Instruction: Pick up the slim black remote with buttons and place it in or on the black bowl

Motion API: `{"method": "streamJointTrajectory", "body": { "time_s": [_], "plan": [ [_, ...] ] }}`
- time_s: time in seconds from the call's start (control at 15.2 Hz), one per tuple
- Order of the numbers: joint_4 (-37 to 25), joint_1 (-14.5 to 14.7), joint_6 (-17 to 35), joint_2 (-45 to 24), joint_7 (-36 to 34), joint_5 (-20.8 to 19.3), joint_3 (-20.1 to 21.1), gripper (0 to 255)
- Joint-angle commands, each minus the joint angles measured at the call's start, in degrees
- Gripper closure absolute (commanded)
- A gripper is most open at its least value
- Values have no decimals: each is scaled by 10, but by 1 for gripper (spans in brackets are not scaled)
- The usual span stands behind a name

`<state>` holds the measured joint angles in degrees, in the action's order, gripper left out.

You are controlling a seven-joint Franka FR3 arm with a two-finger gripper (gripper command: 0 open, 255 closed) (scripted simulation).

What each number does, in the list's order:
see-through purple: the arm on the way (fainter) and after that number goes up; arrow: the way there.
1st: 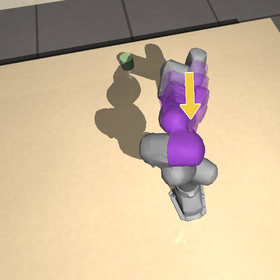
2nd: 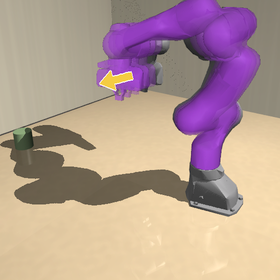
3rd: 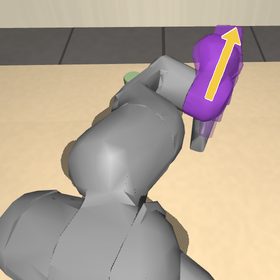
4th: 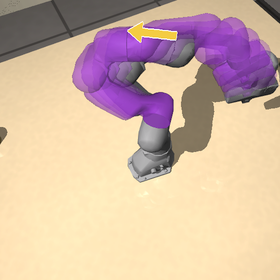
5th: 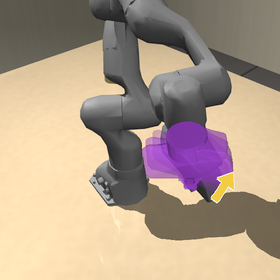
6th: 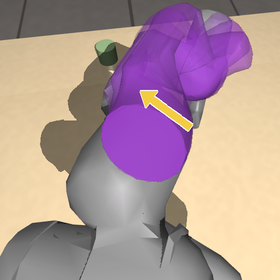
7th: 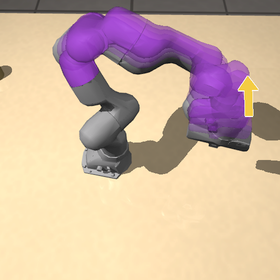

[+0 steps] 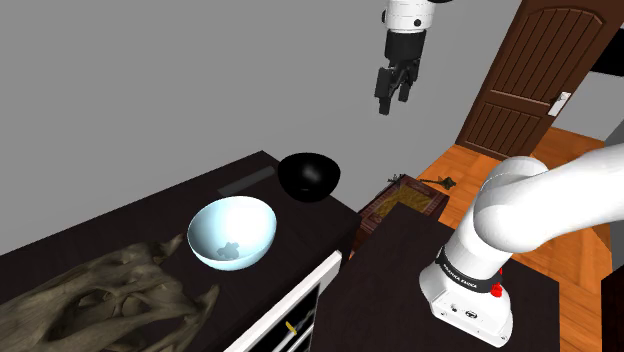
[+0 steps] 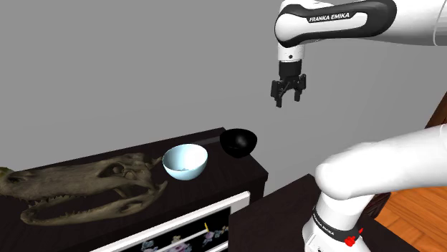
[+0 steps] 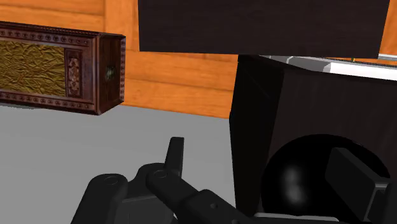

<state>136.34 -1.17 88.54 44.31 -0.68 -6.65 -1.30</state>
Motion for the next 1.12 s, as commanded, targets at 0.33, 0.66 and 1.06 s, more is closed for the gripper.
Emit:
{"method": "streamJointTrajectory", "body": {
  "time_s": [0.33, 0.66, 1.06],
  "plan": [
    [-4, 31, 95, -85, 90, -14, -26, 0],
    [-24, 63, 180, -177, 179, -17, -44, 0],
    [-65, 99, 266, -290, 286, -7, -55, 0]
  ]
}}
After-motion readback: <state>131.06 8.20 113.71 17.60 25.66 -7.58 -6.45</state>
